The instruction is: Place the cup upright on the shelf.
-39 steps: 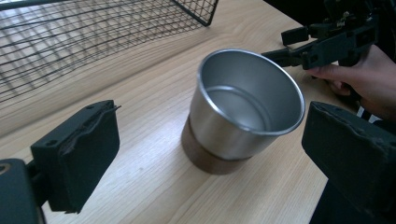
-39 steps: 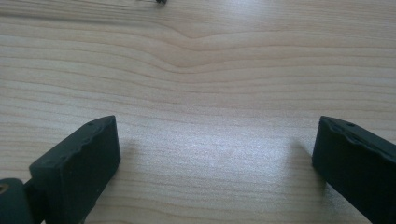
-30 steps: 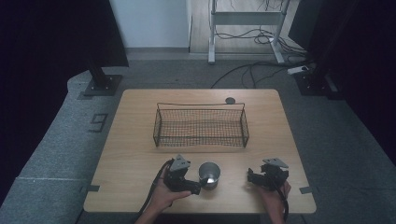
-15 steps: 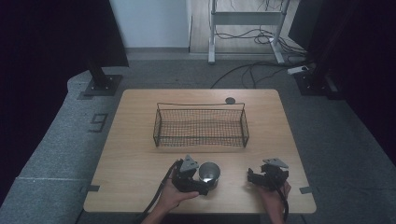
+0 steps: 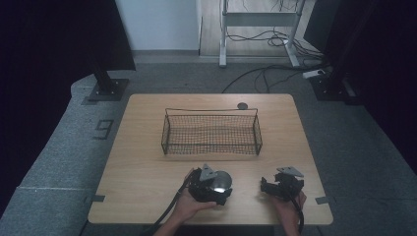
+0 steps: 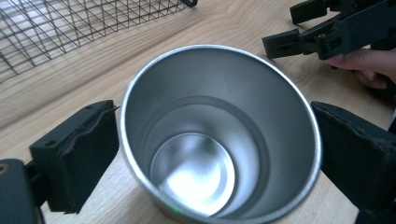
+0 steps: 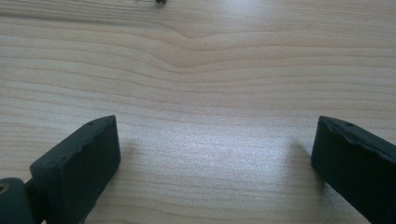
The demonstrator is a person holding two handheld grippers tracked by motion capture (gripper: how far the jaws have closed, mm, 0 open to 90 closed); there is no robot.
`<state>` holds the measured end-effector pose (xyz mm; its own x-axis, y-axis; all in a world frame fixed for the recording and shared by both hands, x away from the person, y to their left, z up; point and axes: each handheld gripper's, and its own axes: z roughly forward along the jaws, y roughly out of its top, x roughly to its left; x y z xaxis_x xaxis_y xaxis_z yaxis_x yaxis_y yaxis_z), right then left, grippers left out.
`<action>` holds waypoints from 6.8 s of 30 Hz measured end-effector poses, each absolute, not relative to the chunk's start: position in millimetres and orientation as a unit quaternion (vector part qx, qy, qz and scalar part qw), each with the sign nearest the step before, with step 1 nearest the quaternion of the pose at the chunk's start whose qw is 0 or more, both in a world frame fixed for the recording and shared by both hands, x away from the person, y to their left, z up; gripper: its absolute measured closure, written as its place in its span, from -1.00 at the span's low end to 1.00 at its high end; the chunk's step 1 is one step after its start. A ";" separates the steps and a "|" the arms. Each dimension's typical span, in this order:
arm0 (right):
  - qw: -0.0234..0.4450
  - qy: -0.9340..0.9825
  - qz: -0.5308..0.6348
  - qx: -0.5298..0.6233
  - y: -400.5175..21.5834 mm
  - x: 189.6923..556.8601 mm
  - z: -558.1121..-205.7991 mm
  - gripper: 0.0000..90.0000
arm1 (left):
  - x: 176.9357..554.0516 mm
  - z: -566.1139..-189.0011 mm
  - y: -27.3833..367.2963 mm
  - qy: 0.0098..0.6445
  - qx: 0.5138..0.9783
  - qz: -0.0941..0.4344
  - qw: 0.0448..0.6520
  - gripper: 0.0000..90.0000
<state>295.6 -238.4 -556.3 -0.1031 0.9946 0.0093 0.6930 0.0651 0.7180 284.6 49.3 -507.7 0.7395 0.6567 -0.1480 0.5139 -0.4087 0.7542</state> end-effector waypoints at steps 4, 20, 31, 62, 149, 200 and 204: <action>0.258 0.683 0.293 0.618 -238.4 295.6 -556.3 -0.97 | 285.5 -514.0 44.4 0.351 0.833 0.093 0.419 -0.85; 0.257 0.683 0.293 0.618 -238.5 295.6 -556.2 -0.97 | 282.6 -501.6 59.3 0.337 0.822 0.104 0.447 -0.69; 0.257 0.683 0.293 0.618 -238.5 295.7 -556.3 -0.97 | 284.3 -483.8 72.5 0.339 0.814 0.112 0.457 -0.69; 0.257 0.683 0.293 0.618 -238.6 295.7 -556.2 -0.97 | 309.4 -456.2 87.7 0.353 0.803 0.121 0.466 -0.68; 0.258 0.682 0.293 0.618 -238.6 296.9 -556.1 -0.96 | 389.2 -419.2 100.0 0.389 0.782 0.134 0.469 -0.68; 0.263 0.678 0.294 0.620 -237.9 292.7 -556.0 -0.89 | 451.4 -430.4 96.2 0.428 0.782 0.158 0.424 -0.68; 0.263 0.678 0.294 0.620 -238.1 292.8 -556.0 -0.89 | 457.2 -431.7 95.2 0.432 0.780 0.159 0.423 -0.68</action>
